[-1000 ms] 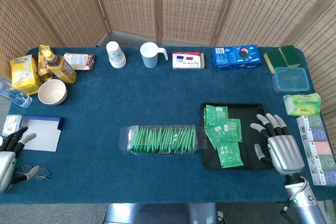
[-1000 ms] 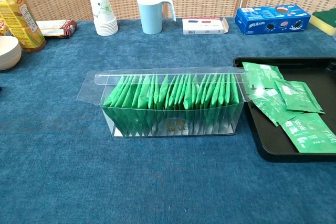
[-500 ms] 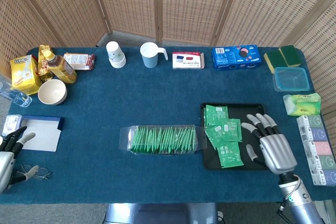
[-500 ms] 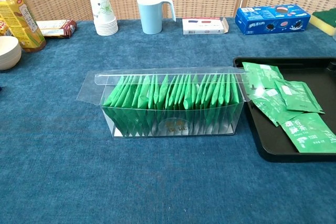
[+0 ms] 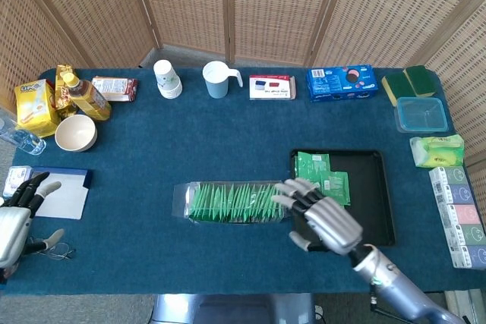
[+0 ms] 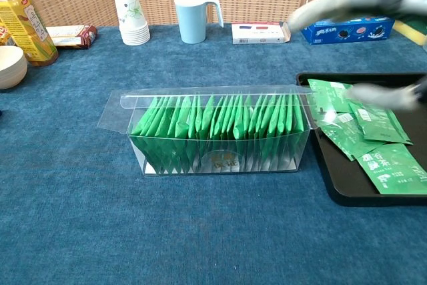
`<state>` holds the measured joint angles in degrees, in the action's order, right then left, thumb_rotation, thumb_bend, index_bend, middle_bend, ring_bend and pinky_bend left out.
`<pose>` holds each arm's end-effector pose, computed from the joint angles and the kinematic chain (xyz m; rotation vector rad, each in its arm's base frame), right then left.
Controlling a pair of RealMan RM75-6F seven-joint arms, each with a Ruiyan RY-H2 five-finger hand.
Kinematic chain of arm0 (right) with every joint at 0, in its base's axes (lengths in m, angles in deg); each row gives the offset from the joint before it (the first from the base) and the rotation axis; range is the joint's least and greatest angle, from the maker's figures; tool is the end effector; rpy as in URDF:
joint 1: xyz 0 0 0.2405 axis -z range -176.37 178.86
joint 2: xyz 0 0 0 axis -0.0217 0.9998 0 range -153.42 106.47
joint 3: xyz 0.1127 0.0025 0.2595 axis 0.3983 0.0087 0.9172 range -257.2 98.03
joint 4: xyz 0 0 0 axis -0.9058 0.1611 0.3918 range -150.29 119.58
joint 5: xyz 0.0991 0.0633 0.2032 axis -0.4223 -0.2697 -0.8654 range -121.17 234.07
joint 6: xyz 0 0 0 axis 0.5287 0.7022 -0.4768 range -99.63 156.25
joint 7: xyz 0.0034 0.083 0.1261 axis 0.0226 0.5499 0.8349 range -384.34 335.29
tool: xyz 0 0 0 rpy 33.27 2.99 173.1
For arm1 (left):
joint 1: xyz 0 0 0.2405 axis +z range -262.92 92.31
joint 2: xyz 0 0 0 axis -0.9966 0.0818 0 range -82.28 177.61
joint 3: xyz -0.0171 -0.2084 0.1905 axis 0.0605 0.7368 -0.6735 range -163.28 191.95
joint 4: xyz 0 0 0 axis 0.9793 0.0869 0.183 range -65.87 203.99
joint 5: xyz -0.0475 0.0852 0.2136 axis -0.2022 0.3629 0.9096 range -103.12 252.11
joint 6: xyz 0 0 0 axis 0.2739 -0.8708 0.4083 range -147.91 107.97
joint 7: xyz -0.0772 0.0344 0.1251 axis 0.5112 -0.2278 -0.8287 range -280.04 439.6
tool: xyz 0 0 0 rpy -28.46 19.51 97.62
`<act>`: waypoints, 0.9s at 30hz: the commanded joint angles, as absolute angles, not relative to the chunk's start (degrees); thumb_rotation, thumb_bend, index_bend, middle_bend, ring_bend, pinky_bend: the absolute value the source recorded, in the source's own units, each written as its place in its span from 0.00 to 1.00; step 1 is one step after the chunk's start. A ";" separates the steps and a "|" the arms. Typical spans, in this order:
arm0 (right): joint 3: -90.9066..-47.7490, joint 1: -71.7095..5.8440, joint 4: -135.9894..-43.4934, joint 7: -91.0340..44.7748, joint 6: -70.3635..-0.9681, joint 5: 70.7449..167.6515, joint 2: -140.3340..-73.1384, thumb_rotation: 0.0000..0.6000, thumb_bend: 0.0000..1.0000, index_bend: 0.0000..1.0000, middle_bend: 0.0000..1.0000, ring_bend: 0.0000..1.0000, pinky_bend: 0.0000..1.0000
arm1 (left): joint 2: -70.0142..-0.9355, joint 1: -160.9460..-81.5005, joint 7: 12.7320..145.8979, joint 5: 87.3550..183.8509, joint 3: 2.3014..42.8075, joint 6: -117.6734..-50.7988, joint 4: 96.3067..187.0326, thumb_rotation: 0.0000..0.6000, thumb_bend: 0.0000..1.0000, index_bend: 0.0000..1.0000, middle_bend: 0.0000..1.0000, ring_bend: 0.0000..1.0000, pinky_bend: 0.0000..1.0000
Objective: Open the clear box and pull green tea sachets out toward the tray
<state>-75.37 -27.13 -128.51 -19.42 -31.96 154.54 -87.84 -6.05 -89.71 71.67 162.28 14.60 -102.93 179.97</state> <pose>-0.1449 -0.2485 0.0620 2.0715 -1.0807 1.3068 -0.2878 0.1735 0.1657 -1.4710 -0.9534 -0.8715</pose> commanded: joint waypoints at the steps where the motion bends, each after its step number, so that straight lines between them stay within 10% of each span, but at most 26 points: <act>1: -72.92 -32.55 -125.87 -24.68 -25.22 150.09 -94.08 1.00 0.35 0.14 0.07 0.00 0.00 | -6.45 -89.84 72.23 162.09 14.53 -102.68 179.55 1.00 0.16 0.18 0.08 0.10 0.33; 27: -68.16 -38.82 -118.61 -44.55 -24.55 131.11 -105.84 1.00 0.28 0.16 0.08 0.00 0.00 | -7.39 -89.45 76.28 160.91 14.37 -102.83 175.59 1.00 0.16 0.18 0.08 0.10 0.33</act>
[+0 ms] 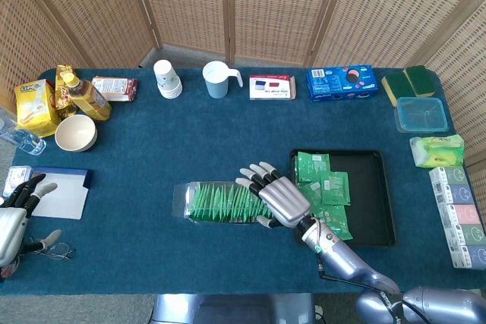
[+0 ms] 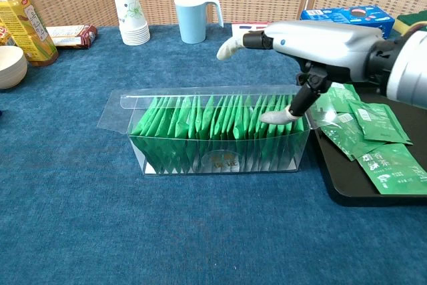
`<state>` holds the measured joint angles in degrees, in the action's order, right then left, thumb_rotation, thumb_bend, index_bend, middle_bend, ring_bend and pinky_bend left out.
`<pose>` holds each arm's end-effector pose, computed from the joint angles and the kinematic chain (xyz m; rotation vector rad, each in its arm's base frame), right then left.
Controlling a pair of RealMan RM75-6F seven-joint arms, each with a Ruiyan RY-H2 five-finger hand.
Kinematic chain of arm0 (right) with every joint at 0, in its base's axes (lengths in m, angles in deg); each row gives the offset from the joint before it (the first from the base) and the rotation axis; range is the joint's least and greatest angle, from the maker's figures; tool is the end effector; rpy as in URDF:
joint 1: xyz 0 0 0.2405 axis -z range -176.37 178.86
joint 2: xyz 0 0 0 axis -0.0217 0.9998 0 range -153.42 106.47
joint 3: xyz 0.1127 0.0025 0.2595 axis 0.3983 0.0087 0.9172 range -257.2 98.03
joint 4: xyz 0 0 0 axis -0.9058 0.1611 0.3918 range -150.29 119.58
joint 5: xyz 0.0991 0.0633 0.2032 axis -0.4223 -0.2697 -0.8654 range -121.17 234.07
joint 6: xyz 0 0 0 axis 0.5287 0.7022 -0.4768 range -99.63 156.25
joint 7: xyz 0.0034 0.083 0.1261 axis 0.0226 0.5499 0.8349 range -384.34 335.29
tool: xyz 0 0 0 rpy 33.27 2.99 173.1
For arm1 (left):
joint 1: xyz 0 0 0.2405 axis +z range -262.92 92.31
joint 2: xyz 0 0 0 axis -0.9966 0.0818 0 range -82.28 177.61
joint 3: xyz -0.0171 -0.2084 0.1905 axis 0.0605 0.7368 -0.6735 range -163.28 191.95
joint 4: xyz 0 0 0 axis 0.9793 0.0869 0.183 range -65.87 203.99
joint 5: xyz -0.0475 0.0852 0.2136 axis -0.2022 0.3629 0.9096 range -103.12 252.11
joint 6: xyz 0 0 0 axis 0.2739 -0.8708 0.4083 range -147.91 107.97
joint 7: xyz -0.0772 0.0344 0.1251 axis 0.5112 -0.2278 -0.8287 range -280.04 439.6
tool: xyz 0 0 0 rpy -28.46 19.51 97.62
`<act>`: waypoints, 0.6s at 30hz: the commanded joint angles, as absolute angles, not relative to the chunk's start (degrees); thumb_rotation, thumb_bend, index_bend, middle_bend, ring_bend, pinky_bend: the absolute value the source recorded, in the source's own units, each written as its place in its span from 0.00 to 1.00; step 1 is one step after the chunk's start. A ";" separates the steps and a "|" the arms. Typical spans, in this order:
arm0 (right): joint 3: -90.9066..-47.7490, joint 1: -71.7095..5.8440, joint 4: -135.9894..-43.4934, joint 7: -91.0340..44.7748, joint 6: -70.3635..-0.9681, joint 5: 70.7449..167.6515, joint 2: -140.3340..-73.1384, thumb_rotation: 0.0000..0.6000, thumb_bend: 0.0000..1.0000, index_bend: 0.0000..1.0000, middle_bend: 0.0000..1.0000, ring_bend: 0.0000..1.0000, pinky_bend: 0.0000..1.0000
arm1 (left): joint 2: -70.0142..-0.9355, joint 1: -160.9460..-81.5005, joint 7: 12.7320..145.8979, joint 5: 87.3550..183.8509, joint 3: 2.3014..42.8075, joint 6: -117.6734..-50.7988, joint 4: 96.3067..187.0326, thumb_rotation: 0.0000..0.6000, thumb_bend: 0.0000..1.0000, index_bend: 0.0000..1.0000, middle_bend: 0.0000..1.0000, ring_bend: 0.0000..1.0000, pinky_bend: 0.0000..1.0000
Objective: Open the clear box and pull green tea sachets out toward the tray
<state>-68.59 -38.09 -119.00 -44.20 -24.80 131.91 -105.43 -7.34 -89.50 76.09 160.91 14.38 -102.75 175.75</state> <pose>-0.1007 -0.3105 -0.0188 2.0797 -0.9175 1.1393 -0.3084 0.1727 0.1648 -1.4358 -0.9943 -0.8669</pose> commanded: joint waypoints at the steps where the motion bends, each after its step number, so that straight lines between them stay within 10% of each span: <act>1: -67.95 -39.15 -118.42 -44.58 -24.41 130.82 -105.95 1.00 0.29 0.17 0.08 0.01 0.00 | -7.43 -89.42 76.38 160.92 14.35 -102.87 175.49 1.00 0.16 0.18 0.08 0.10 0.33; 18: -65.33 -44.37 -118.20 -43.94 -20.75 123.81 -103.84 1.00 0.52 0.31 0.13 0.03 0.00 | -7.94 -88.84 78.18 161.39 14.07 -103.74 173.95 1.00 0.16 0.18 0.08 0.10 0.33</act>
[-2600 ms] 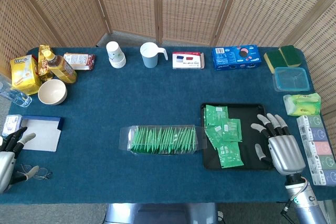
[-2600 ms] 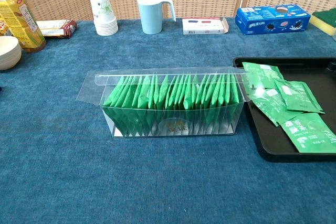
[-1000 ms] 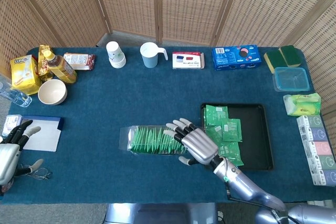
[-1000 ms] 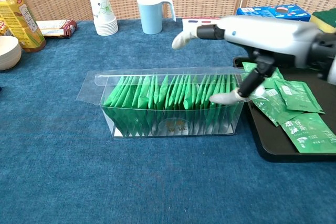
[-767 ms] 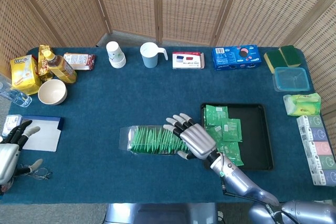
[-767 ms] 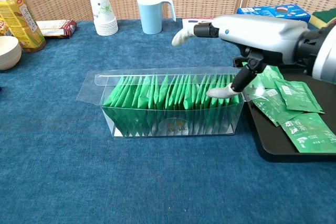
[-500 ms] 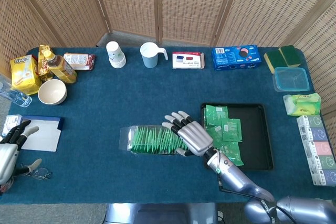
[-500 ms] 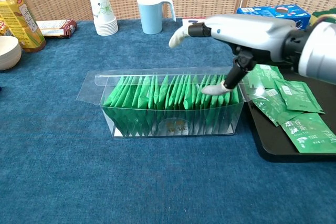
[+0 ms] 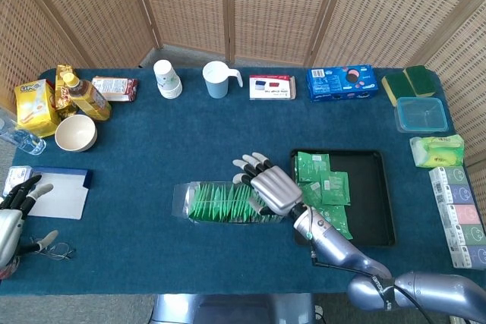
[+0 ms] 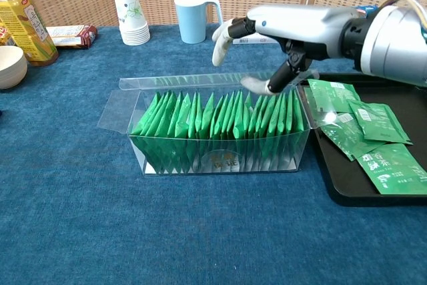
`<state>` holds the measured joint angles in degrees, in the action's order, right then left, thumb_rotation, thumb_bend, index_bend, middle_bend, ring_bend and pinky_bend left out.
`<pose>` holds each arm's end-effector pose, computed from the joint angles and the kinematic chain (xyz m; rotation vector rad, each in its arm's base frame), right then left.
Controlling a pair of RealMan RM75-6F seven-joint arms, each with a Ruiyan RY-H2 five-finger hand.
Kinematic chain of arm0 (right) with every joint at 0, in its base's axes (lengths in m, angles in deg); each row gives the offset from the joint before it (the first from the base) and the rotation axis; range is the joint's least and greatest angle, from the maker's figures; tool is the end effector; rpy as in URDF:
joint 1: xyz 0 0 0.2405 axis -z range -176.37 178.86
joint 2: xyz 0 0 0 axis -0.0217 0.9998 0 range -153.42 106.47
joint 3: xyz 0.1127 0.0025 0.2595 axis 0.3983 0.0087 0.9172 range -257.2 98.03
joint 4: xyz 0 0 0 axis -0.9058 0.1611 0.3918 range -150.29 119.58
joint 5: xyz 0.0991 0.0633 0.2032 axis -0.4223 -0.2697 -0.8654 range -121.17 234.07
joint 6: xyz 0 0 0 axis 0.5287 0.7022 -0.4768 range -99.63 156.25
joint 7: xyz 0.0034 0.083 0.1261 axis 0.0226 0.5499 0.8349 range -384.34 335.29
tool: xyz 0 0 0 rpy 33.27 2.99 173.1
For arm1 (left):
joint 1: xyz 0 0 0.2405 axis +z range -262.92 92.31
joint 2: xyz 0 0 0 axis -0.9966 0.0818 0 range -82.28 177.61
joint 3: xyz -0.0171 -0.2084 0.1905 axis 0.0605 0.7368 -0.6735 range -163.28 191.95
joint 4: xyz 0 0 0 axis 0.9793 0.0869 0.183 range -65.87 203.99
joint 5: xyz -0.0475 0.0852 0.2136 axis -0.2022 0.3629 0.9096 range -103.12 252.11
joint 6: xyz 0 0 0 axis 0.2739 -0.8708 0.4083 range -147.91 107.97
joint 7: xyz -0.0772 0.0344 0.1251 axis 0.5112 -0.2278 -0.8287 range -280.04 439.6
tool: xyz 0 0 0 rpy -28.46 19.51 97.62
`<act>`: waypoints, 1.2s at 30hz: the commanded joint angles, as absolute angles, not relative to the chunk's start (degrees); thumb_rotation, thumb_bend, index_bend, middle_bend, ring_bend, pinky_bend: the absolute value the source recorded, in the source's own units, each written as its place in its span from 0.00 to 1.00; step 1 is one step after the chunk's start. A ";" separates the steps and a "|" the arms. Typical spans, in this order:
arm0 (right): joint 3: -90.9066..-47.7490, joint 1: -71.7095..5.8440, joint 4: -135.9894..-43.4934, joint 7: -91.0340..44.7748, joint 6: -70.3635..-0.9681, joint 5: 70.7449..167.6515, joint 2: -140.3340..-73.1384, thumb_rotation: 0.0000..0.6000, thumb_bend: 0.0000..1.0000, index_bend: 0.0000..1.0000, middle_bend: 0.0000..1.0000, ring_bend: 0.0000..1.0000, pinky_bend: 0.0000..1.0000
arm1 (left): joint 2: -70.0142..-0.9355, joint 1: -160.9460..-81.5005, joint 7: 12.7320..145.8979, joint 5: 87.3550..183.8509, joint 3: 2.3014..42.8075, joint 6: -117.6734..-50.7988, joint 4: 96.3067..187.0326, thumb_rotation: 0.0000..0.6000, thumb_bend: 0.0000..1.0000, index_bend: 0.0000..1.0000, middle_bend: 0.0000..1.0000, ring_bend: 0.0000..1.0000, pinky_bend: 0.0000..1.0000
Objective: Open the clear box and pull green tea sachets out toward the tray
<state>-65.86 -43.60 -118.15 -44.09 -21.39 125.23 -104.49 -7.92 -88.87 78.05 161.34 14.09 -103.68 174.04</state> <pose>-0.0789 -0.3370 -0.0152 2.0942 -0.9366 1.1252 -0.3152 0.1687 0.1655 -1.4193 -1.0016 -0.8789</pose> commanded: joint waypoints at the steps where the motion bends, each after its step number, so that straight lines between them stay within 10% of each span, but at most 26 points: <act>1: -65.10 -44.72 -118.18 -43.89 -20.40 123.11 -103.55 1.00 0.53 0.32 0.14 0.04 0.01 | -7.96 -88.82 78.28 161.44 14.08 -103.80 173.90 1.00 0.16 0.18 0.08 0.10 0.33; 14: -63.71 -48.10 -116.95 -42.35 -19.12 117.47 -102.76 1.00 0.56 0.57 0.19 0.12 0.02 | -8.20 -88.58 79.21 161.96 14.18 -104.58 173.20 1.00 0.16 0.18 0.08 0.10 0.33; 36: -63.39 -55.19 -115.26 -45.61 -19.39 102.90 -101.81 1.00 0.56 0.72 0.25 0.13 0.02 | -8.45 -88.37 81.22 161.77 14.38 -104.89 171.46 1.00 0.16 0.18 0.08 0.10 0.33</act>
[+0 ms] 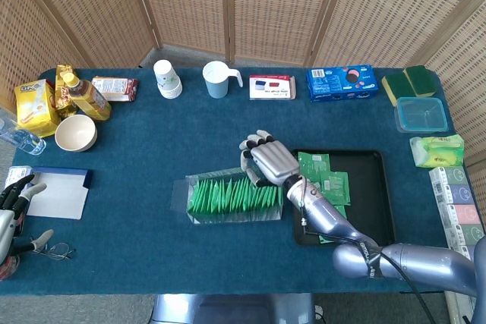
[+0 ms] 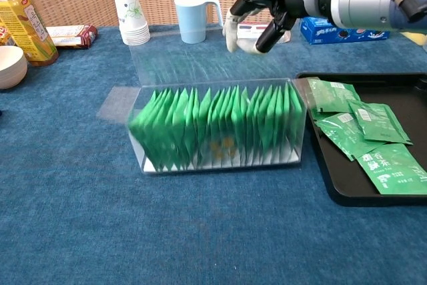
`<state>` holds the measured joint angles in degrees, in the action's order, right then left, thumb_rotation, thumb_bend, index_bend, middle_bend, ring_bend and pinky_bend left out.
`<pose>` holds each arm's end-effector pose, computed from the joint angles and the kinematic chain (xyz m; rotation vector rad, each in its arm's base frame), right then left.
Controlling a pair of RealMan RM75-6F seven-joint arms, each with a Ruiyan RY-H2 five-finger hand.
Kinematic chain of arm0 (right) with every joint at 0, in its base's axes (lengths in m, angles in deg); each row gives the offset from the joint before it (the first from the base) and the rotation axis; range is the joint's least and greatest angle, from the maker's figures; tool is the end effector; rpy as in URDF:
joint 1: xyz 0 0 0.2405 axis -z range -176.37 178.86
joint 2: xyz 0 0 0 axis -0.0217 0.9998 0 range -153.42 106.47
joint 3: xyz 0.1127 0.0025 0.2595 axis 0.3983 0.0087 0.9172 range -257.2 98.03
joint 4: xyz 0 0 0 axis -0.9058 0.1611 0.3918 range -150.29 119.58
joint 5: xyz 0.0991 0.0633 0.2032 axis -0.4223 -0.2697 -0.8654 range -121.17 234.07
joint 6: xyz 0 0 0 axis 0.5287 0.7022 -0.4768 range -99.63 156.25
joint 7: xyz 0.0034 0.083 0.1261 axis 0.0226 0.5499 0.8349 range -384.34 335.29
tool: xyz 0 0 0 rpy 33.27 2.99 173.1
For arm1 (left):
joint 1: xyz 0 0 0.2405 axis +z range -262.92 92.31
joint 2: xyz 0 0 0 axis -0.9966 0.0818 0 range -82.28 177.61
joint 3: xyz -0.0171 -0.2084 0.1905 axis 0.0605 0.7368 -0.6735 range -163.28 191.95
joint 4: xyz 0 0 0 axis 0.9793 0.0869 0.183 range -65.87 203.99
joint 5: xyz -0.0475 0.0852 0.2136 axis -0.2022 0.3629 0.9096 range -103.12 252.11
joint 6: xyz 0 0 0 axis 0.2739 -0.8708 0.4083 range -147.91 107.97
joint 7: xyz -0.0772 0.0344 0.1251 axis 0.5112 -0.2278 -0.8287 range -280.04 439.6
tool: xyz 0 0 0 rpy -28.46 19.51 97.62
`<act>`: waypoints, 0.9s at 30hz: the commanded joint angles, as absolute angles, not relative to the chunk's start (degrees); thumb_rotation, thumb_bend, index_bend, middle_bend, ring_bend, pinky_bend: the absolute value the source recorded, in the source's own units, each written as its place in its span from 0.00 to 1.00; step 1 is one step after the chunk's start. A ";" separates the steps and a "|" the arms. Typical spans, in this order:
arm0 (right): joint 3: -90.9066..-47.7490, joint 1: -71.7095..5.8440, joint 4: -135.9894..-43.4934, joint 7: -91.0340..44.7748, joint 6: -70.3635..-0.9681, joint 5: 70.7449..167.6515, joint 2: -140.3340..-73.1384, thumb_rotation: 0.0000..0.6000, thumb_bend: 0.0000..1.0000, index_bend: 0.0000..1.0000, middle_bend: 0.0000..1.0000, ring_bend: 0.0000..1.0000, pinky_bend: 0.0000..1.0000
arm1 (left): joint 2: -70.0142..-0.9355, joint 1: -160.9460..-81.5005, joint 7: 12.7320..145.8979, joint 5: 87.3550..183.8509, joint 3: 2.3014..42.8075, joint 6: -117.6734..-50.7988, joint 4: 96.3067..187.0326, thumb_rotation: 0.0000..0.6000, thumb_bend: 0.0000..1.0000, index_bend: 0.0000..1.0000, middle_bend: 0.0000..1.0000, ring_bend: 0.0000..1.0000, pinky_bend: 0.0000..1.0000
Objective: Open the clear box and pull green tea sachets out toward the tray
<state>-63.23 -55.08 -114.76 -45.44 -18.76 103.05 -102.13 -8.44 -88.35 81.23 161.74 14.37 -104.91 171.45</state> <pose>-0.0533 -0.3942 -0.0028 1.9874 -1.0904 1.0337 -0.3239 0.1678 0.1701 -1.3941 -0.9996 -0.9064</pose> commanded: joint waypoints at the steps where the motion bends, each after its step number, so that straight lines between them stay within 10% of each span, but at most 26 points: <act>1: -63.50 -55.21 -115.49 -45.67 -19.67 102.85 -101.68 1.00 0.57 0.72 0.25 0.13 0.02 | -8.47 -88.39 81.19 161.79 14.38 -104.87 171.46 1.00 0.16 0.18 0.08 0.10 0.33; 15: -64.60 -57.77 -111.61 -46.20 -19.91 100.16 -103.41 1.00 0.56 0.67 0.24 0.13 0.02 | -8.34 -88.04 80.78 161.83 14.18 -105.18 171.82 1.00 0.16 0.18 0.08 0.10 0.33; 27: -66.65 -58.33 -104.43 -48.80 -24.02 101.61 -108.46 1.00 0.52 0.09 0.06 0.08 0.02 | -8.22 -87.64 81.07 162.14 13.94 -105.58 171.70 1.00 0.16 0.18 0.08 0.10 0.33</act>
